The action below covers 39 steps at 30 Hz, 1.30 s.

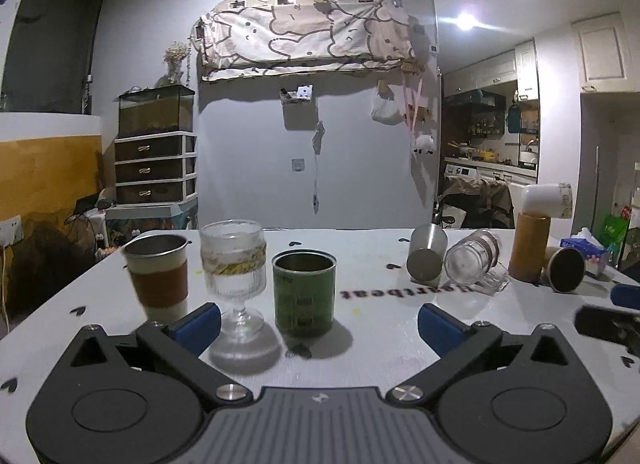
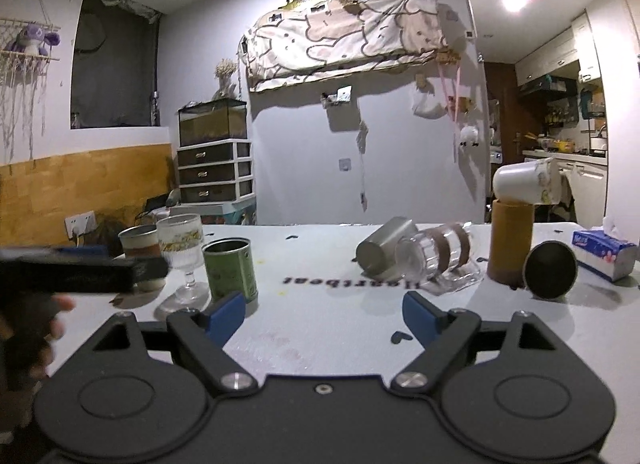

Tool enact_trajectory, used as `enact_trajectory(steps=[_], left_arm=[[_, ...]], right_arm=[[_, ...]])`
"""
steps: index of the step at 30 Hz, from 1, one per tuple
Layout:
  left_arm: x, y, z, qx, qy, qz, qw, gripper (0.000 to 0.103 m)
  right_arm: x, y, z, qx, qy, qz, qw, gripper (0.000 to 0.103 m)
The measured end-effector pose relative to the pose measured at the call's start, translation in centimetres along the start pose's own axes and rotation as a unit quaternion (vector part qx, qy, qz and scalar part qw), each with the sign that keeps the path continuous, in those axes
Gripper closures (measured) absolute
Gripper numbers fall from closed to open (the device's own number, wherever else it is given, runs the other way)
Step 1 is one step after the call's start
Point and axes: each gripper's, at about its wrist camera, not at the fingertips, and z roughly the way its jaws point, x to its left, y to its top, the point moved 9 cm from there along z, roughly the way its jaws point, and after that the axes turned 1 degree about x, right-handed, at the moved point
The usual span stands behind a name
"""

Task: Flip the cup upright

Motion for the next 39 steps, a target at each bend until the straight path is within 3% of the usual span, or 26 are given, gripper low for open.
enact_trajectory(steps=[15, 39], left_arm=[[-1.3, -1.4, -4.5, -0.023, 0.006, 0.008, 0.9997, 0.000], [-1.1, -2.1, -4.8, -0.016, 0.010, -0.001, 0.9998, 0.000]], right_arm=[[-0.4, -0.1, -1.2, -0.009, -0.015, -0.011, 1.000, 0.000], [0.0, -0.6, -1.4, -0.008, -0.020, -0.023, 1.000, 0.000]])
